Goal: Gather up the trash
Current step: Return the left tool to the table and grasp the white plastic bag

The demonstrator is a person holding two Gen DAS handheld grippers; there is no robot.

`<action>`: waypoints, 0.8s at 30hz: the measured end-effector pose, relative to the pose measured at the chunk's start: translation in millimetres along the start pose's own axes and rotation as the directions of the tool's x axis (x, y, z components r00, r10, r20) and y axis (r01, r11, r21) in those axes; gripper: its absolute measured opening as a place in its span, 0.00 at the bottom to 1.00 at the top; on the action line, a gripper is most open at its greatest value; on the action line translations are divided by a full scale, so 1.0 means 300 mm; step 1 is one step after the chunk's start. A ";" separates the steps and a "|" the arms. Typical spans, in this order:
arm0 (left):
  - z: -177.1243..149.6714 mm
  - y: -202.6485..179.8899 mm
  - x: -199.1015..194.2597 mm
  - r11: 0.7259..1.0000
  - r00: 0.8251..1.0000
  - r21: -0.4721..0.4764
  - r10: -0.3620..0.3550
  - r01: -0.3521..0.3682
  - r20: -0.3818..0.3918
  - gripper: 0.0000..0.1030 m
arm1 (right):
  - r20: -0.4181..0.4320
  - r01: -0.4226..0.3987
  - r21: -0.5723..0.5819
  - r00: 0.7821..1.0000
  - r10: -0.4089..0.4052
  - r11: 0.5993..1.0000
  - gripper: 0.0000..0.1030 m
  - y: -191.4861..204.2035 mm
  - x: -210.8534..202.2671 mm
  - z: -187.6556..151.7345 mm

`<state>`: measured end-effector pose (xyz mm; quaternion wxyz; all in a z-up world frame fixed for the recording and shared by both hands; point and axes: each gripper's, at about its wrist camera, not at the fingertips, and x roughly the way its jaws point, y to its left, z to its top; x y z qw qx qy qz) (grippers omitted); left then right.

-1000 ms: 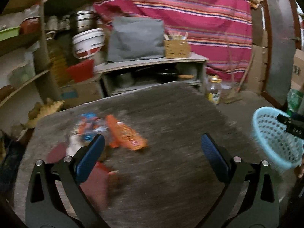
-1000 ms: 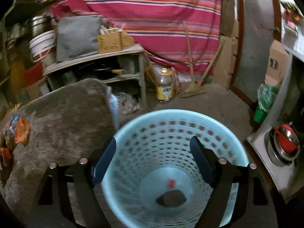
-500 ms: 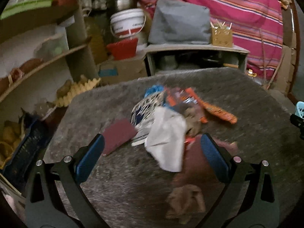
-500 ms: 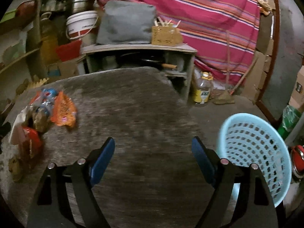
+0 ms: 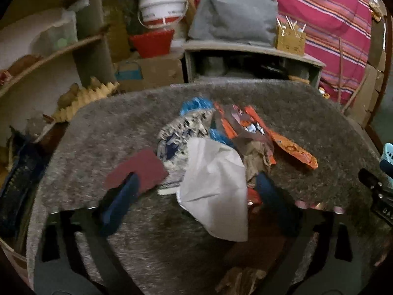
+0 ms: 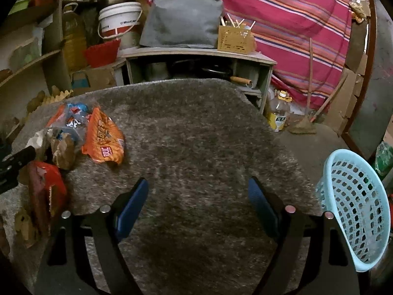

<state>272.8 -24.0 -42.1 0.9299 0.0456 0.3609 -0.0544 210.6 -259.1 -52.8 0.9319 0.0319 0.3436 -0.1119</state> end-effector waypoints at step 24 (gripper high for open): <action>-0.132 0.253 -0.254 0.996 0.992 -0.005 0.089 -0.089 0.084 0.13 | 0.039 -0.137 -0.121 0.989 0.143 0.983 0.79 0.252 -0.144 -0.027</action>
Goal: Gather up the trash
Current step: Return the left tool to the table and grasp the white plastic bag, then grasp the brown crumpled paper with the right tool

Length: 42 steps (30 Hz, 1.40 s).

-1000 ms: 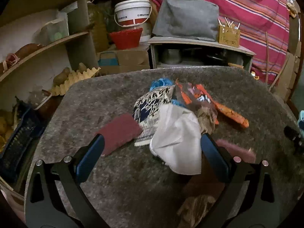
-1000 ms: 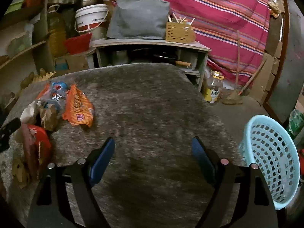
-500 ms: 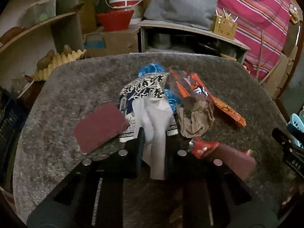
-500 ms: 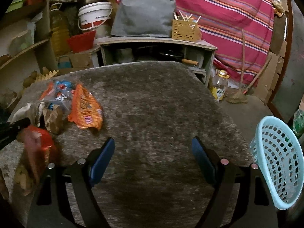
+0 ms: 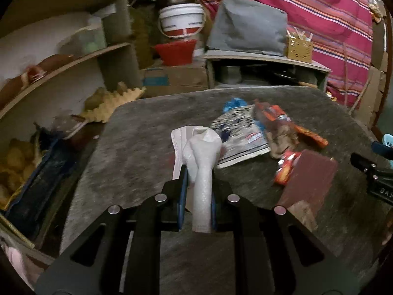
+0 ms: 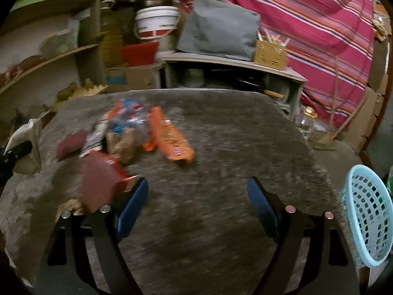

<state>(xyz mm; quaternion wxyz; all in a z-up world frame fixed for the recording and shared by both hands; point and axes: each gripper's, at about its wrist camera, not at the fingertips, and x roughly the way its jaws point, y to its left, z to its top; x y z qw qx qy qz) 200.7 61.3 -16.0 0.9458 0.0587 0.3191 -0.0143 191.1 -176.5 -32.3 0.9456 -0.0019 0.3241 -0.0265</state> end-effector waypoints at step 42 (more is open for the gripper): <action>-0.099 0.218 -0.108 0.994 0.995 -0.068 0.090 -0.088 0.037 0.13 | -0.075 -0.273 -0.151 0.961 0.265 0.950 0.42 0.348 -0.062 -0.088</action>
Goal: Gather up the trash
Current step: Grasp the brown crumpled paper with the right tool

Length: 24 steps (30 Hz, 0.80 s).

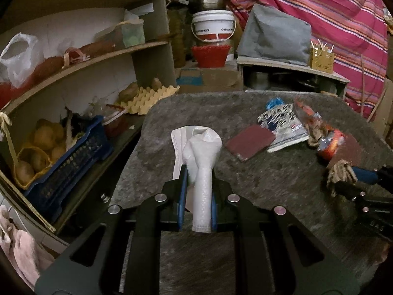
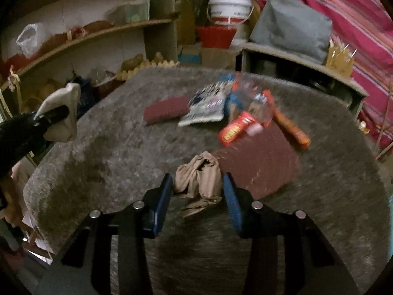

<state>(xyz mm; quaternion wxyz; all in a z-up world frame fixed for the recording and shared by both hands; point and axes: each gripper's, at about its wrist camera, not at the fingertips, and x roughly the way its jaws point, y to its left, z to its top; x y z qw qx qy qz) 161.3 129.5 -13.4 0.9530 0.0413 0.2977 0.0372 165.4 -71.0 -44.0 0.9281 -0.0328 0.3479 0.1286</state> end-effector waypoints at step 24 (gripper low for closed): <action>0.170 -0.543 -0.060 0.978 0.978 0.109 -0.190 0.181 0.087 0.14 | 0.124 0.208 0.299 0.959 -0.254 0.932 0.42 -0.764 -0.281 0.001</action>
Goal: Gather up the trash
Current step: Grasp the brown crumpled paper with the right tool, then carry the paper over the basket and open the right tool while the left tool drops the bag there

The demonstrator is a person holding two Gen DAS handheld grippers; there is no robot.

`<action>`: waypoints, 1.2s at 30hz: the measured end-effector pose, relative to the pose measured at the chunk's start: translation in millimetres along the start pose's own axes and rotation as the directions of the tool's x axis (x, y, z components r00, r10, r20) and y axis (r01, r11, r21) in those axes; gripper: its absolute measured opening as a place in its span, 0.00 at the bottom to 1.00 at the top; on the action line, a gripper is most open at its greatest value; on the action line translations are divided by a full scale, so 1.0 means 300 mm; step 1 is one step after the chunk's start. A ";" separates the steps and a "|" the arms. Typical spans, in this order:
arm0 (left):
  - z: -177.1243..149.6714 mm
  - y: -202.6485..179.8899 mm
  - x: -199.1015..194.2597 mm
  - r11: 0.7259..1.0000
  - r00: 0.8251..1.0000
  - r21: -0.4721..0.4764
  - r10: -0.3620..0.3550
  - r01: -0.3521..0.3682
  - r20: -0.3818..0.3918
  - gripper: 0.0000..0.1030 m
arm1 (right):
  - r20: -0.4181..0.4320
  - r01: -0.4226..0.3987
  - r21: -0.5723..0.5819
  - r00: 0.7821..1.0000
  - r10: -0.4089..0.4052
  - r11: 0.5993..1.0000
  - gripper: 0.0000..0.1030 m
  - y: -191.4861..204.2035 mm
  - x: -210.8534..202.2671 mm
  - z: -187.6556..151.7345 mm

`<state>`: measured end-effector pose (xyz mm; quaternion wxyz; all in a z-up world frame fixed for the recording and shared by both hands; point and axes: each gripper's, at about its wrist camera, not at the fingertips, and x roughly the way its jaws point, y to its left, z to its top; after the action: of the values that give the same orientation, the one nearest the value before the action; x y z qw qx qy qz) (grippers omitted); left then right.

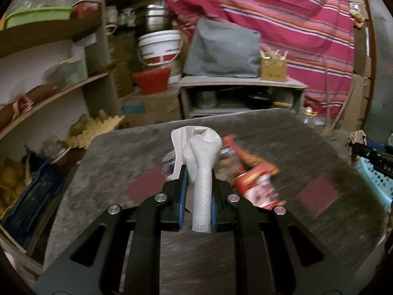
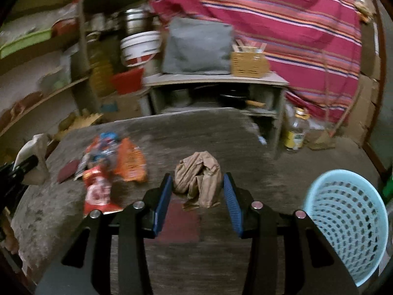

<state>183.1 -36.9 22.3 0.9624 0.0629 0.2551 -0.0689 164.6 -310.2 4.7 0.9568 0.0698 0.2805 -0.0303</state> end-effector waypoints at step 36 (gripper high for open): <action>0.018 -1.137 0.016 0.860 0.881 0.194 -0.466 0.472 -0.079 0.14 | -0.009 0.324 0.275 0.942 -0.334 0.905 0.42 -0.823 -0.234 -0.157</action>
<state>133.6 -373.5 -4.8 0.9009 0.1000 0.2683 -0.3263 56.6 -545.9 -25.2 0.9244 0.1519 0.2631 -0.2308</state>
